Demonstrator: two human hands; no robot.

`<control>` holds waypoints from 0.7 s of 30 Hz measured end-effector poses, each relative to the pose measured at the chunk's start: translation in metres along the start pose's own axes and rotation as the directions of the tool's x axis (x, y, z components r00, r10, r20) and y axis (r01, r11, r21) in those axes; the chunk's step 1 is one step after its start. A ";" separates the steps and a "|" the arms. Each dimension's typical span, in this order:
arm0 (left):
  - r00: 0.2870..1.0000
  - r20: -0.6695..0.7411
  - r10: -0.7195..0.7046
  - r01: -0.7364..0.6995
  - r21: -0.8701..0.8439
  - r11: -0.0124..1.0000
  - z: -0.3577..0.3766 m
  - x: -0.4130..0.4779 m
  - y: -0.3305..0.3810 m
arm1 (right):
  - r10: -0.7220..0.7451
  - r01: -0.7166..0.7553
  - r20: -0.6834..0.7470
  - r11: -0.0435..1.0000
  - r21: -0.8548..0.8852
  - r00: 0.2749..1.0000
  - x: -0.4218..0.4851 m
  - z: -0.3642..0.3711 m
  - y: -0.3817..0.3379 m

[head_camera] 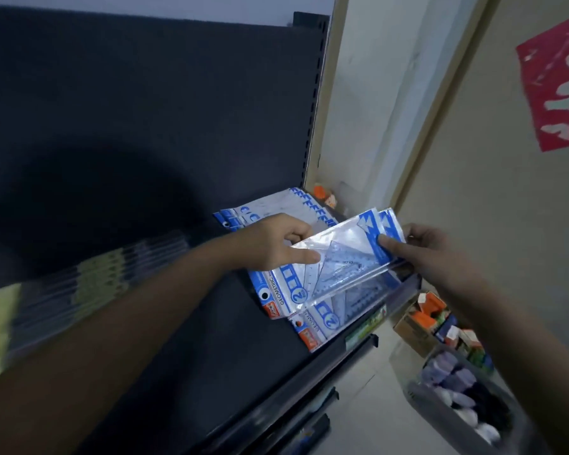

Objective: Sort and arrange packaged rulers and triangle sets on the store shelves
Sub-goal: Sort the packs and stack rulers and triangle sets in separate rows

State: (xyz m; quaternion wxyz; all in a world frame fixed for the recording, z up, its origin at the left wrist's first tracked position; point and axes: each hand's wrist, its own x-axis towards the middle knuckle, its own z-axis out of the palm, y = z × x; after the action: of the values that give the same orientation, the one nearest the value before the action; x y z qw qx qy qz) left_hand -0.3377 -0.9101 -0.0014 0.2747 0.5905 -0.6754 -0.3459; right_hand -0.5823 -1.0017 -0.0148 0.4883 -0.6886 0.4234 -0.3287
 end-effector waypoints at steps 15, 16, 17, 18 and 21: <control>0.803 -0.387 -0.452 0.494 0.009 0.869 0.055 -0.004 0.029 | -0.080 0.183 0.803 0.982 -0.038 0.591 0.103 -0.024 0.030; 0.786 -0.406 -0.467 0.504 -0.017 0.863 0.061 -0.007 0.031 | -0.084 0.202 0.816 0.978 -0.041 0.572 0.103 -0.025 0.032; 0.766 -0.432 -0.475 0.518 -0.022 0.855 0.066 -0.009 0.032 | -0.089 0.233 0.827 0.971 -0.053 0.555 0.103 -0.026 0.035; 0.749 -0.462 -0.475 0.533 -0.007 0.846 0.070 -0.012 0.033 | -0.092 0.278 0.836 0.958 -0.075 0.542 0.103 -0.027 0.037; 0.725 -0.513 -0.459 0.558 0.048 0.828 0.081 -0.022 0.038 | -0.091 0.404 0.836 0.900 -0.164 0.541 0.100 -0.032 0.039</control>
State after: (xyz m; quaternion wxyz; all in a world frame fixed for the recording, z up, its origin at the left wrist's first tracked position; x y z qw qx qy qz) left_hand -0.4203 -0.8748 -0.0197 0.2667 0.8446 -0.4275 -0.1812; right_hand -0.5773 -1.1112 -0.0380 0.4487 -0.8876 0.0986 0.0343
